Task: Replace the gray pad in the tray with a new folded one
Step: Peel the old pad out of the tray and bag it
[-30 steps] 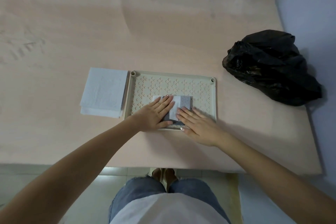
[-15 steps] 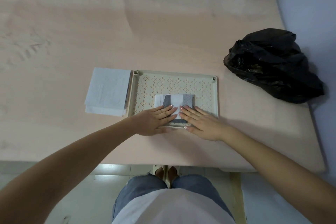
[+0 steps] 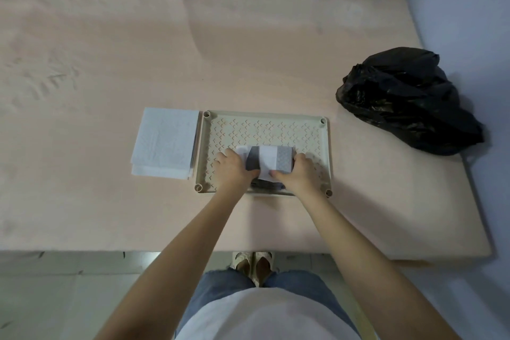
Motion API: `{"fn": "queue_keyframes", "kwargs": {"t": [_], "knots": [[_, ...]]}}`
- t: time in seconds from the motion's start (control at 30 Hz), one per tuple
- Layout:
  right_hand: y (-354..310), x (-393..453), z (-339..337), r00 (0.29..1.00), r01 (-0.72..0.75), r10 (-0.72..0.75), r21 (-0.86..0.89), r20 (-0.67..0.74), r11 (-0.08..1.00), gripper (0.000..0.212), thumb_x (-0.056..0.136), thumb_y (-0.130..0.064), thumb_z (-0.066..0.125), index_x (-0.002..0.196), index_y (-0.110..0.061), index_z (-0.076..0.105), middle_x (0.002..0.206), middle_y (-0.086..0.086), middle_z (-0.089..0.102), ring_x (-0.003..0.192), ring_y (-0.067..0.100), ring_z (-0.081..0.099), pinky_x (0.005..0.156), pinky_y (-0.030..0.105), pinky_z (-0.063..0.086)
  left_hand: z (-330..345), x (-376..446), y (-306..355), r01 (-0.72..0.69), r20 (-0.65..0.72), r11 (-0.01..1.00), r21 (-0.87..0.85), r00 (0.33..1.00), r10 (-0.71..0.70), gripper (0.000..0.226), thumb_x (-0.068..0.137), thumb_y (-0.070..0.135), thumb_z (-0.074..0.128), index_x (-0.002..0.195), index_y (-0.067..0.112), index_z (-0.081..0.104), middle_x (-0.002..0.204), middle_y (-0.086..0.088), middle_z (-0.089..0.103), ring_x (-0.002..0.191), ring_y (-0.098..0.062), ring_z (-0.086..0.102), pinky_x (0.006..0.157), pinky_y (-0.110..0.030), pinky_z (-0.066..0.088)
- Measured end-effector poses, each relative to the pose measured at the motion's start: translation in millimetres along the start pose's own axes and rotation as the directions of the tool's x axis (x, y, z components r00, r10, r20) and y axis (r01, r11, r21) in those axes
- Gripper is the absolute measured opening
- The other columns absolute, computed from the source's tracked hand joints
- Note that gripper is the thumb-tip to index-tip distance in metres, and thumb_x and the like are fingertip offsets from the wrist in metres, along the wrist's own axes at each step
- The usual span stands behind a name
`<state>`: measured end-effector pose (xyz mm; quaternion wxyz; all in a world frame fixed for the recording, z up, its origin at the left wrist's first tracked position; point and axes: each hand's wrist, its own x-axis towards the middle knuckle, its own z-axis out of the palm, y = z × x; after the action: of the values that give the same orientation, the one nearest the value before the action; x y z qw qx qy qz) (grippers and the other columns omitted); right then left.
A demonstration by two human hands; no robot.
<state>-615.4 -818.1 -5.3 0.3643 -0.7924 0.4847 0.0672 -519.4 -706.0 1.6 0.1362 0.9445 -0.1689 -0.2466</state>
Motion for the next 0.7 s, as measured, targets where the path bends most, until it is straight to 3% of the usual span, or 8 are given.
{"fn": "queue_keyframes", "kwargs": {"t": [0.2, 0.27, 0.33, 0.4, 0.47, 0.5, 0.6, 0.7], "knots": [[-3.1, 0.2, -2.0, 0.993, -0.107, 0.092, 0.238, 0.075, 0.965, 0.061, 0.067, -0.029, 0.081, 0.117, -0.011, 0.050, 0.107, 0.001, 0.061, 0.092, 0.017, 0.056, 0.067, 0.028, 0.043, 1.5, 0.2, -0.3, 0.084, 0.052, 0.992, -0.091, 0.995, -0.079, 0.070, 0.076, 0.038, 0.072, 0.124, 0.000, 0.039, 0.125, -0.016, 0.047, 0.118, -0.032, 0.044, 0.096, -0.038, 0.039], [-3.8, -3.0, -3.9, 0.987, -0.132, 0.091, 0.358, 0.129, 0.924, 0.055, 0.070, -0.023, 0.080, 0.117, -0.011, 0.054, 0.107, 0.000, 0.062, 0.090, 0.016, 0.056, 0.062, 0.024, 0.042, 3.4, 4.2, -5.4, 0.124, 0.103, 0.969, -0.214, 0.989, -0.103, 0.068, 0.075, 0.037, 0.072, 0.121, -0.002, 0.042, 0.121, -0.016, 0.051, 0.112, -0.032, 0.050, 0.093, -0.040, 0.045], [-4.6, -6.1, -6.2, 0.986, -0.129, 0.065, 0.448, 0.156, 0.885, 0.048, 0.076, -0.020, 0.077, 0.118, -0.012, 0.055, 0.109, 0.002, 0.063, 0.092, 0.017, 0.058, 0.069, 0.027, 0.048, 2.0, 9.3, -11.1, 0.186, 0.180, 0.900, -0.395, 0.976, -0.123, 0.063, 0.075, 0.041, 0.069, 0.115, -0.004, 0.050, 0.116, -0.018, 0.058, 0.097, -0.029, 0.057, 0.082, -0.037, 0.050], [-3.2, -7.5, -8.2, 0.982, -0.137, 0.037, 0.573, 0.184, 0.808, 0.045, 0.079, -0.017, 0.074, 0.119, -0.016, 0.054, 0.113, 0.003, 0.063, 0.098, 0.019, 0.061, 0.081, 0.036, 0.053, -1.1, 9.9, -16.6, 0.230, 0.195, 0.815, -0.531, 0.970, -0.147, 0.069, 0.073, 0.055, 0.064, 0.113, -0.001, 0.055, 0.118, -0.018, 0.057, 0.097, -0.028, 0.057, 0.086, -0.039, 0.051], [-2.2, -9.0, -9.4, 0.977, -0.156, 0.015, 0.662, 0.214, 0.733, 0.046, 0.080, -0.015, 0.073, 0.121, -0.018, 0.052, 0.114, 0.002, 0.063, 0.101, 0.020, 0.061, 0.087, 0.040, 0.053, -9.5, 4.5, -17.7, 0.184, 0.179, 0.775, -0.604, 0.979, -0.094, 0.086, 0.065, 0.064, 0.069, 0.118, 0.000, 0.050, 0.121, -0.016, 0.052, 0.109, -0.029, 0.054, 0.093, -0.042, 0.049], [-2.6, -10.8, -10.0, 0.975, -0.161, -0.001, 0.702, 0.224, 0.694, 0.046, 0.081, -0.013, 0.072, 0.123, -0.018, 0.052, 0.115, 0.002, 0.064, 0.102, 0.021, 0.062, 0.088, 0.041, 0.053, -15.6, -0.4, -16.0, 0.138, 0.182, 0.744, -0.653, 0.983, -0.022, 0.086, 0.064, 0.059, 0.075, 0.120, -0.001, 0.047, 0.118, -0.014, 0.053, 0.110, -0.028, 0.055, 0.088, -0.037, 0.053], [-3.9, -14.3, -10.5, 0.967, -0.171, -0.046, 0.773, 0.251, 0.611, 0.047, 0.080, -0.011, 0.073, 0.123, -0.015, 0.054, 0.115, 0.006, 0.066, 0.102, 0.023, 0.064, 0.090, 0.042, 0.052, -29.9, -12.8, -10.7, 0.033, 0.195, 0.646, -0.762, 0.964, 0.181, 0.044, 0.073, 0.023, 0.080, 0.104, 0.010, 0.052, 0.094, 0.002, 0.062, 0.089, -0.017, 0.064, 0.059, -0.014, 0.054], [-2.9, -18.6, -12.4, 0.958, -0.193, -0.064, 0.797, 0.278, 0.573, 0.040, 0.081, -0.014, 0.071, 0.119, -0.016, 0.057, 0.111, 0.004, 0.067, 0.104, 0.023, 0.063, 0.092, 0.042, 0.050, -32.8, -13.9, -13.7, 0.062, 0.216, 0.587, -0.807, 0.957, 0.196, 0.038, 0.070, 0.019, 0.083, 0.099, 0.017, 0.059, 0.093, 0.001, 0.068, 0.083, -0.014, 0.067, 0.063, -0.017, 0.055]]}}
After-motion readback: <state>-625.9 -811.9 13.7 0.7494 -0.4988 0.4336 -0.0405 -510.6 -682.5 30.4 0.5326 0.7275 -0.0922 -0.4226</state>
